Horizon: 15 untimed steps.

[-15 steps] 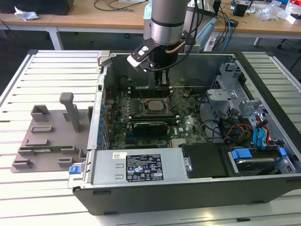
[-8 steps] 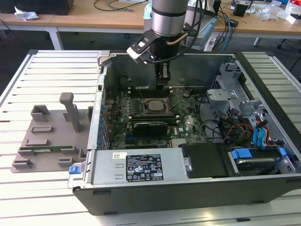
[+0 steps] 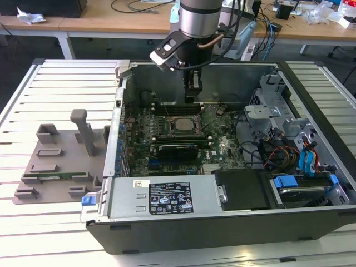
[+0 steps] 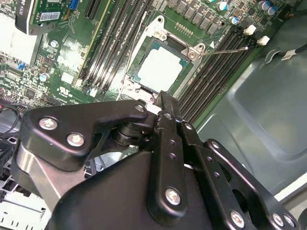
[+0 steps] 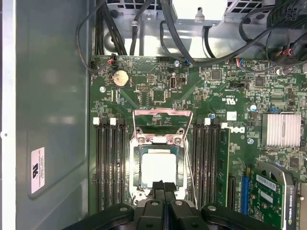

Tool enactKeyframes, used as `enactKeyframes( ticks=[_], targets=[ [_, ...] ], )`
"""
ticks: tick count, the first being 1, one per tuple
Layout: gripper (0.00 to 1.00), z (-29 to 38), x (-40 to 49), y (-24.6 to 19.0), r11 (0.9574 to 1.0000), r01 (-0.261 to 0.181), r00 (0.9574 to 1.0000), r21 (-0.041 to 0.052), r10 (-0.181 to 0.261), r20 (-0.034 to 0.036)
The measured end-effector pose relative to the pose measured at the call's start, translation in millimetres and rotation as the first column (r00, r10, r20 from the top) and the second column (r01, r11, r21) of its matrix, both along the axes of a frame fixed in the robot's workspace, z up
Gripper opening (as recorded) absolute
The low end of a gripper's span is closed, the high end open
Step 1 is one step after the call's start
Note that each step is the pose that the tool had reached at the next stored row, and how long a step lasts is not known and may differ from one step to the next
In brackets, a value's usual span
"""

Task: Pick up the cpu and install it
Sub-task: 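Place the cpu into insertion slot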

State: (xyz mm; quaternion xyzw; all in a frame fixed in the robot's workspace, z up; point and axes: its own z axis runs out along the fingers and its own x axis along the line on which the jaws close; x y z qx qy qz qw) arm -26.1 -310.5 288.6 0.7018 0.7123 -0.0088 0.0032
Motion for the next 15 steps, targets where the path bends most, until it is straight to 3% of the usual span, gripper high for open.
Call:
enactKeyframes(
  ticks=[6,15],
  targets=[
    [0.11,15.2,0.0,0.0,1.0000,0.000,1.0000,0.0000,0.000,0.0000],
    [0.11,17.8,0.0,0.0,1.0000,0.000,1.0000,0.0001,0.000,0.0000]
  ],
)
